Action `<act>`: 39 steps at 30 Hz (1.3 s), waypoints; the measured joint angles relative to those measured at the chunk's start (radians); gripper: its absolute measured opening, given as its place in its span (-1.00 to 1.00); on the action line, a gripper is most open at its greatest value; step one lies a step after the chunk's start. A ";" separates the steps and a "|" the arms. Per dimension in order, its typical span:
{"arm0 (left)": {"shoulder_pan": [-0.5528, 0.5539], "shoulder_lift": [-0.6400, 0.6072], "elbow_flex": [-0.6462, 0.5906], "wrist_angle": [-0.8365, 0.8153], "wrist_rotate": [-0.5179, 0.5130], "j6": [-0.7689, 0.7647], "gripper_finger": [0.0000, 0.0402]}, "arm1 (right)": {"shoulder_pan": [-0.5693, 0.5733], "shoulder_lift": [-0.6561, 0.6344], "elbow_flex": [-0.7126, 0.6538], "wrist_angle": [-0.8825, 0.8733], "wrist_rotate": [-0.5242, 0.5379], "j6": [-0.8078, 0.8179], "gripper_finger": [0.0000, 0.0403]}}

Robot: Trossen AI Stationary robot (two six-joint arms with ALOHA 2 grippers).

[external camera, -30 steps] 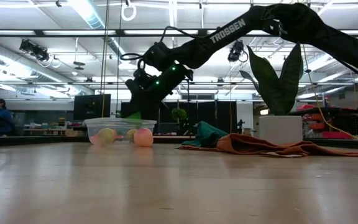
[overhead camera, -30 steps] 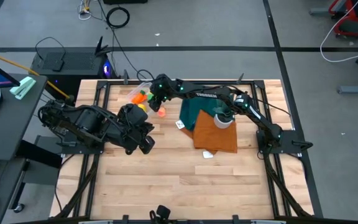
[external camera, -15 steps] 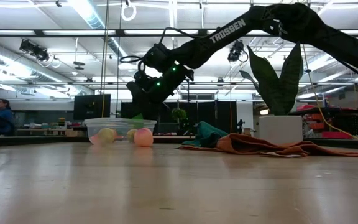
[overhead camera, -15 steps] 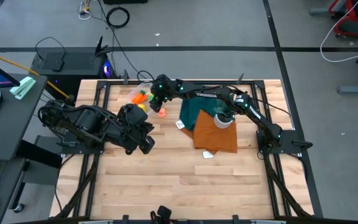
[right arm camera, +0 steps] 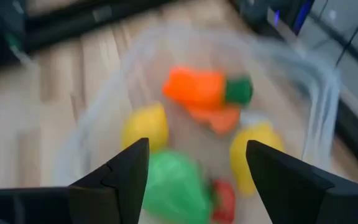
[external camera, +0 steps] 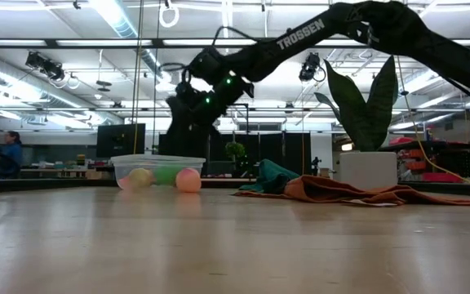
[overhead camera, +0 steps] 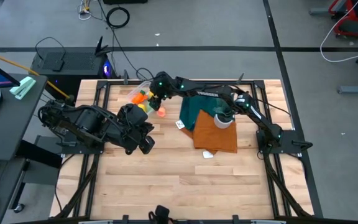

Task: Pick and placing Produce into tupperware
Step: Put the peach into the transparent container

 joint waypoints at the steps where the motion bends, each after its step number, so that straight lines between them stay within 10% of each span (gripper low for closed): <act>1: 0.000 0.000 0.000 0.000 0.000 0.001 -0.70 | 0.000 -0.001 0.018 0.000 0.000 0.000 0.15; 24: -0.001 0.000 0.000 -0.007 -0.001 0.100 -0.67 | 0.096 -0.118 0.250 -0.755 0.153 -0.260 0.17; 39: -0.015 -0.040 0.001 -0.024 -0.043 0.162 -0.69 | 0.286 -0.146 0.219 -0.815 0.162 -0.058 0.08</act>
